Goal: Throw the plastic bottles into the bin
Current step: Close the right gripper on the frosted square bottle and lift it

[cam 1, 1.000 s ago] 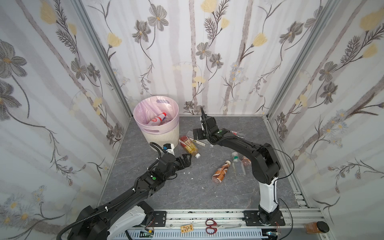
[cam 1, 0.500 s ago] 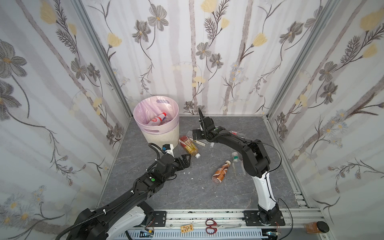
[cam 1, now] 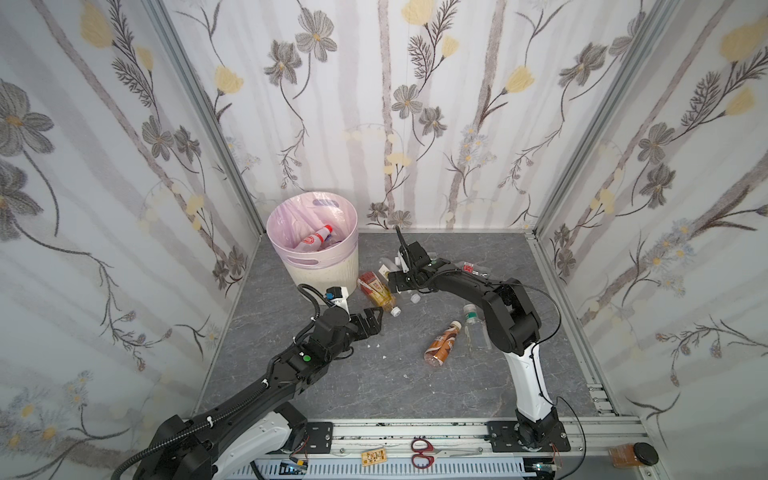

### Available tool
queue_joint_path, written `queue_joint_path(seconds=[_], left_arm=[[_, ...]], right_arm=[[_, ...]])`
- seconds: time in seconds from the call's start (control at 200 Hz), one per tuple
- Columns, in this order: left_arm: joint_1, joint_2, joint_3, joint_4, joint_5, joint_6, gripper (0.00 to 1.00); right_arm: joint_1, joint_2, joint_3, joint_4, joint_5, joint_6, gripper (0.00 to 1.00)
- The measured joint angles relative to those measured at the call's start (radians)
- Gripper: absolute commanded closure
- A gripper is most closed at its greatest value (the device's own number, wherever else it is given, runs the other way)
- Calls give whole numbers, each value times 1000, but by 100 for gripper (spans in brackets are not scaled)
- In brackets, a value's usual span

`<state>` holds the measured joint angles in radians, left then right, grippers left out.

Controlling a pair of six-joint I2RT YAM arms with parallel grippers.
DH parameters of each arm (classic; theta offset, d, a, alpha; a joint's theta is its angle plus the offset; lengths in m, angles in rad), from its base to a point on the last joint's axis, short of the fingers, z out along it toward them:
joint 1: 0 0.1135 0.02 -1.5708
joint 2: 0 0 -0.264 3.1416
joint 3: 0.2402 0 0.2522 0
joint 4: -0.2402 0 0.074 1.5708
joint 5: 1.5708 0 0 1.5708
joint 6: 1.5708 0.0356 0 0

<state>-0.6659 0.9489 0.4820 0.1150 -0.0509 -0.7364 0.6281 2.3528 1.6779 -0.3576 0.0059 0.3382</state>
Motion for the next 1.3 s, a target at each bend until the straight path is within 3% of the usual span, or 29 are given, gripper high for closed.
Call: queue_joint_path(seconds=[0.605, 0.794, 1.039, 1.304], left_arm=[[-1, -4, -3, 0, -1, 0, 0], [-1, -2, -3, 0, -1, -1, 0], [-1, -2, -3, 0, -1, -2, 0], [-1, -6, -3, 0, -1, -4, 0]], right_arm=[[5, -114, -248, 101, -4, -6, 16], [12, -148, -298, 142, -12, -7, 16], [13, -165, -277, 138, -21, -36, 4], [13, -94, -167, 131, 2, -61, 9]])
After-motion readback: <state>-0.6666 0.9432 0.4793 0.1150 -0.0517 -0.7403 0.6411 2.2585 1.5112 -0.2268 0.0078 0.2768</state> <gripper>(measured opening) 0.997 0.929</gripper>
